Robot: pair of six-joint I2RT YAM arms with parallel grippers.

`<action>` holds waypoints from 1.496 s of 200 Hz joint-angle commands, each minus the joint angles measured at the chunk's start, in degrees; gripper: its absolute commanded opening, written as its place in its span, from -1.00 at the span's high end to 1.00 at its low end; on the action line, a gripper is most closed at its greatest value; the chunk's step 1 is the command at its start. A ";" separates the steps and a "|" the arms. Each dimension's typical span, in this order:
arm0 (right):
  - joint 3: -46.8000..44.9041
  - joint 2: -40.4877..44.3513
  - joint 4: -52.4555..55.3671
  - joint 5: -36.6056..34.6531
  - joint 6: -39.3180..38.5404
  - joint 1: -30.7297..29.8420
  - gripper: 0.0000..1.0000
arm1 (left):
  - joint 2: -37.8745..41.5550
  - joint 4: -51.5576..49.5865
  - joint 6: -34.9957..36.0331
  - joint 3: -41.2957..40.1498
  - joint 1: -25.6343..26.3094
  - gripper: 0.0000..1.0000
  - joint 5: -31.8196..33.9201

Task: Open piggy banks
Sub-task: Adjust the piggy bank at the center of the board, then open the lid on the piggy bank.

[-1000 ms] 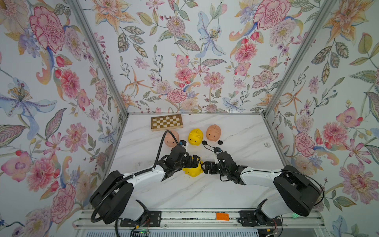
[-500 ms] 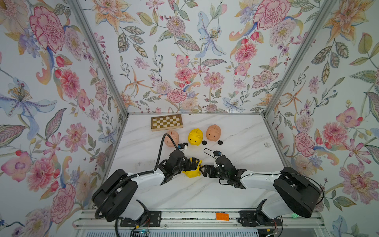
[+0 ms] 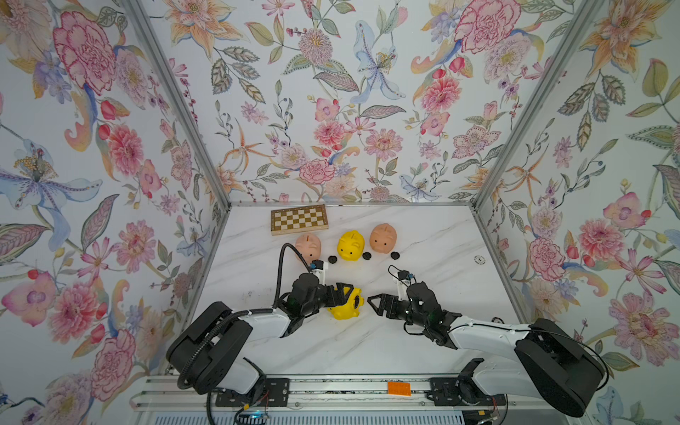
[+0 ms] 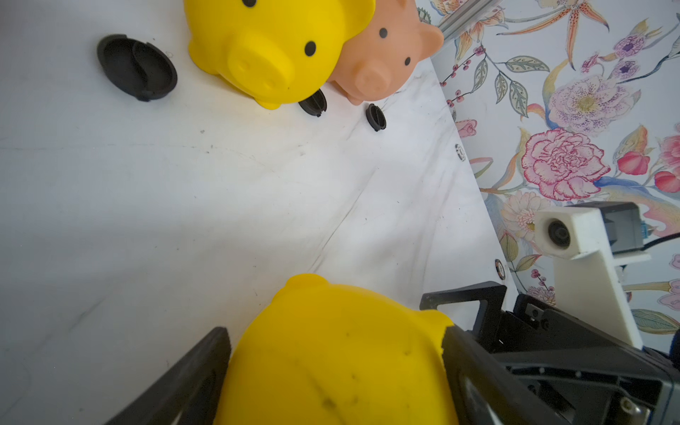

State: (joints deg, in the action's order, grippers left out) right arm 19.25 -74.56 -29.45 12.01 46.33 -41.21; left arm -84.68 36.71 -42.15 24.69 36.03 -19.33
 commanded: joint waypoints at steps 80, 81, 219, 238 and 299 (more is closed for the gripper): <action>0.30 -6.63 -14.78 5.67 7.06 -3.23 -0.14 | -4.45 4.07 -1.87 -4.84 -3.04 -0.83 -4.54; 0.33 -6.72 -14.81 5.57 7.04 -3.25 -0.13 | -4.44 4.07 -1.87 -4.83 -2.97 -0.83 -4.60; 0.33 -7.22 -13.18 -0.87 -38.04 -7.85 0.25 | -3.99 -3.37 2.28 -2.17 -4.87 -0.81 -7.36; -0.69 -8.69 -17.57 -1.98 -43.79 -8.07 0.26 | -4.11 -4.86 4.10 -1.53 -5.24 -0.82 -8.25; -0.37 -12.71 -21.22 -2.15 -56.62 -9.06 0.41 | -6.43 -8.39 9.99 -0.08 -8.34 -0.81 -14.10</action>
State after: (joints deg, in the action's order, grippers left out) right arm 18.20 -85.71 -48.31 11.00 -2.66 -49.82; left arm -87.46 38.28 -37.87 25.30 29.54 -31.62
